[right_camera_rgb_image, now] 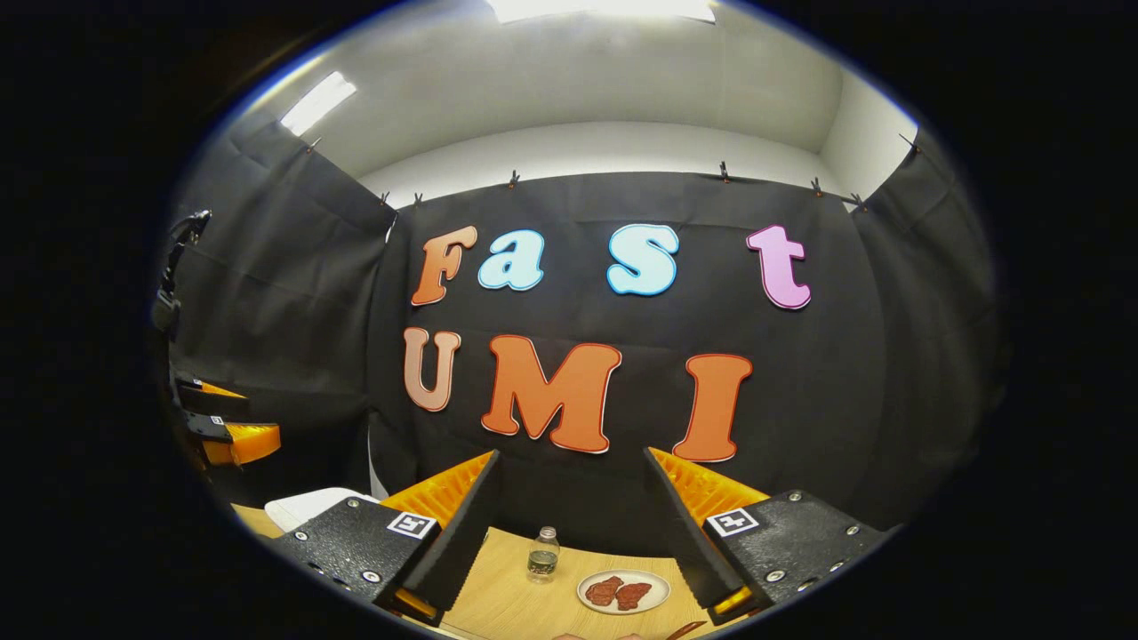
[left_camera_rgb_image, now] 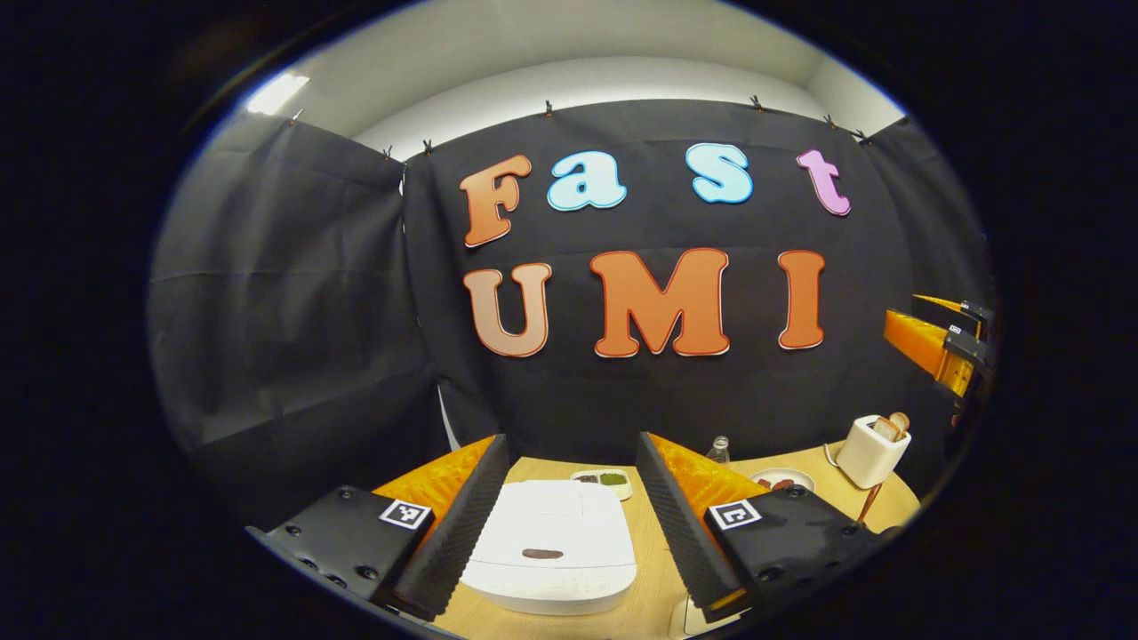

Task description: Close the left gripper, press the button to open the rice cooker; take a wooden spoon from the chopstick holder with the right hand, scoop a spoonful of rice and pour it into the rice cooker, then put the wooden spoon back into the chopstick holder.

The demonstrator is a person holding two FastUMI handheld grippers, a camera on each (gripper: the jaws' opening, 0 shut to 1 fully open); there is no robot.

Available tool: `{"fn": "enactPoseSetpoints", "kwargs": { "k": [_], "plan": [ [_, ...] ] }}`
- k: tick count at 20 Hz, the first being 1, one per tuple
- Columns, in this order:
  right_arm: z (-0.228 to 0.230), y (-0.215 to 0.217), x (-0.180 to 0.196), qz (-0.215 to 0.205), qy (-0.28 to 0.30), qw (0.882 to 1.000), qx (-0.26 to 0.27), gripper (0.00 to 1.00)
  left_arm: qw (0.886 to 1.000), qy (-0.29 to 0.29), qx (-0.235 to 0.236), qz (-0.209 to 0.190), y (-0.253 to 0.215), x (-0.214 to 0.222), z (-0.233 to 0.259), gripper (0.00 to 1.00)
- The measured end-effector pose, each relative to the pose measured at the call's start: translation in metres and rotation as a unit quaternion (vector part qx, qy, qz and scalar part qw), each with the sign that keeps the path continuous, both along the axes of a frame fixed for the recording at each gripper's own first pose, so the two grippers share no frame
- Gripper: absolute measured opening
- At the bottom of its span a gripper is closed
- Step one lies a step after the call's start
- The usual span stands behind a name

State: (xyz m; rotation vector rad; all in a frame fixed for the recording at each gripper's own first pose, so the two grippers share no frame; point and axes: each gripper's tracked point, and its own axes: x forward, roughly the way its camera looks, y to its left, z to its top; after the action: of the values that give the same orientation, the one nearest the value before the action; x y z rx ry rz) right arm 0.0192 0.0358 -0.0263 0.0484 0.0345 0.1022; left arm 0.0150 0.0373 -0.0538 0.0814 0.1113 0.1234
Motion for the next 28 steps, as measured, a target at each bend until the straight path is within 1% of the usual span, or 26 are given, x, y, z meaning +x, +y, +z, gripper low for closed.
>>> {"fn": "enactPoseSetpoints", "kwargs": {
  "k": [1, 4, 5, 6, 7, 8, 9, 10, 11, 12, 15, 17, 18, 19, 20, 21, 23, 25, 27, 28],
  "plan": [
    [-0.001, -0.001, 0.001, -0.002, 0.001, 1.000, -0.002, 0.95, 1.000, 0.003, 0.005, 0.007, 0.006, 0.003, -0.002, 0.97],
    [-0.008, -0.004, 0.004, -0.010, 0.006, 1.000, -0.010, 0.95, 0.999, 0.026, 0.007, 0.017, 0.018, 0.015, -0.017, 0.72],
    [-0.010, -0.005, 0.006, -0.013, 0.009, 1.000, -0.012, 0.95, 0.999, 0.041, 0.007, 0.019, 0.022, 0.018, -0.025, 0.59],
    [-0.012, -0.005, 0.007, -0.015, 0.011, 1.000, -0.012, 0.97, 0.998, 0.050, 0.010, 0.031, 0.030, 0.021, -0.030, 0.46],
    [-0.014, -0.007, 0.008, -0.018, 0.014, 1.000, -0.013, 0.97, 0.997, 0.061, 0.010, 0.038, 0.039, 0.024, -0.039, 0.26],
    [-0.016, -0.008, 0.009, -0.021, 0.016, 1.000, -0.014, 0.95, 0.996, 0.077, 0.008, 0.034, 0.039, 0.029, -0.047, 0.05],
    [-0.018, -0.010, 0.010, -0.025, 0.018, 0.999, -0.016, 0.95, 0.995, 0.091, 0.003, 0.032, 0.040, 0.032, -0.055, 0.08],
    [-0.020, -0.011, 0.011, -0.028, 0.021, 0.999, -0.018, 0.97, 0.994, 0.105, -0.002, 0.039, 0.047, 0.037, -0.062, 0.03],
    [-0.023, -0.014, 0.011, -0.032, 0.023, 0.999, -0.021, 0.95, 0.991, 0.124, -0.008, 0.056, 0.058, 0.041, -0.068, 0.03],
    [-0.027, -0.016, 0.011, -0.036, 0.028, 0.999, -0.027, 0.95, 0.987, 0.147, -0.019, 0.064, 0.064, 0.042, -0.080, 0.08],
    [-0.038, -0.024, 0.010, -0.050, 0.040, 0.997, -0.040, 0.95, 0.976, 0.202, -0.063, 0.056, 0.067, 0.051, -0.111, 0.07],
    [-0.044, -0.028, 0.009, -0.054, 0.051, 0.996, -0.041, 0.95, 0.965, 0.235, -0.105, 0.048, 0.067, 0.060, -0.126, 0.08],
    [-0.046, -0.031, 0.008, -0.057, 0.054, 0.996, -0.043, 0.95, 0.958, 0.252, -0.127, 0.045, 0.070, 0.062, -0.137, 0.12],
    [-0.048, -0.035, 0.007, -0.062, 0.056, 0.995, -0.046, 0.95, 0.949, 0.274, -0.147, 0.044, 0.071, 0.065, -0.148, 0.08],
    [-0.050, -0.038, 0.005, -0.066, 0.059, 0.995, -0.048, 0.95, 0.940, 0.297, -0.161, 0.047, 0.074, 0.066, -0.163, 0.07],
    [-0.055, -0.041, 0.004, -0.070, 0.064, 0.994, -0.050, 0.95, 0.933, 0.311, -0.176, 0.040, 0.073, 0.070, -0.174, 0.07],
    [-0.063, -0.048, 0.002, -0.077, 0.077, 0.993, -0.053, 0.95, 0.914, 0.346, -0.209, 0.036, 0.068, 0.073, -0.194, 0.06],
    [-0.071, -0.056, -0.002, -0.085, 0.089, 0.991, -0.057, 0.95, 0.896, 0.378, -0.229, 0.035, 0.067, 0.071, -0.211, 0.07],
    [-0.079, -0.063, -0.006, -0.091, 0.101, 0.989, -0.062, 0.95, 0.880, 0.405, -0.246, 0.036, 0.064, 0.069, -0.228, 0.07],
    [-0.082, -0.066, -0.007, -0.095, 0.106, 0.988, -0.064, 0.95, 0.874, 0.413, -0.253, 0.037, 0.061, 0.068, -0.232, 0.07]
  ]
}}
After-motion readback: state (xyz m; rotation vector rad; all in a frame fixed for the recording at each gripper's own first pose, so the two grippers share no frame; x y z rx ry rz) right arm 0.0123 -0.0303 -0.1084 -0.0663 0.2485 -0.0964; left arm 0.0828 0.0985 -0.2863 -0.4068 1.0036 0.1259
